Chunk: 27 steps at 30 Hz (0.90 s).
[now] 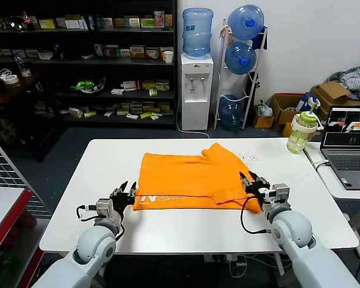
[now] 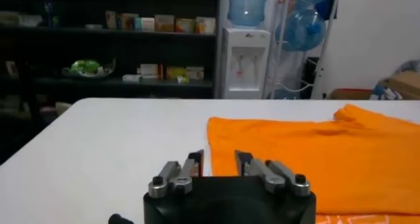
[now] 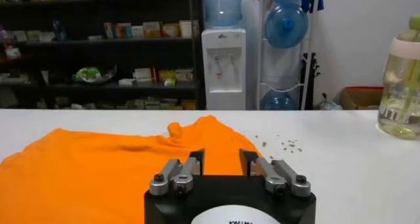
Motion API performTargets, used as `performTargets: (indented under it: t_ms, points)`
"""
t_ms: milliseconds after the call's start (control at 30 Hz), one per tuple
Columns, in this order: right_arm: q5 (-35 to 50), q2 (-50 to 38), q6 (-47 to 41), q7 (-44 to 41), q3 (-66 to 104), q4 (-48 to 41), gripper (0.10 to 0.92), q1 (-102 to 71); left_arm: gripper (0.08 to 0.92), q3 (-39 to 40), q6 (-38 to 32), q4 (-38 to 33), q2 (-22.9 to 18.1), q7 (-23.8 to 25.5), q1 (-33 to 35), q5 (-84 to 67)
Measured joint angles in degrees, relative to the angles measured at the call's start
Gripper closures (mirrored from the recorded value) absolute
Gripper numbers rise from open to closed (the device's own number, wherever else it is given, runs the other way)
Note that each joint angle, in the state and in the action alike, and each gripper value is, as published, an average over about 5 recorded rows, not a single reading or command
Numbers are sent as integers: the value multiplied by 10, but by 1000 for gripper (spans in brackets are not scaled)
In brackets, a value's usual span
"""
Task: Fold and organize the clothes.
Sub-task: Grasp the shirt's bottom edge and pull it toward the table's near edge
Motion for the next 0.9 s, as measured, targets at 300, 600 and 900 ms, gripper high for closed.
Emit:
performTargets:
  t_ms: [300,600,900]
  points:
    - [-35,-21,22,-52,39,0,213,-76,247,-10,1,-22,-6,2,66,-1]
    - [-52,-22,43,-106,58,-12,203,-128,177,-12,0,-17,-32,3,86,-1]
    - [-57,-20,51,-131,61,-22,302,-146,177,-16,-2,-2,-44,3,81,2]
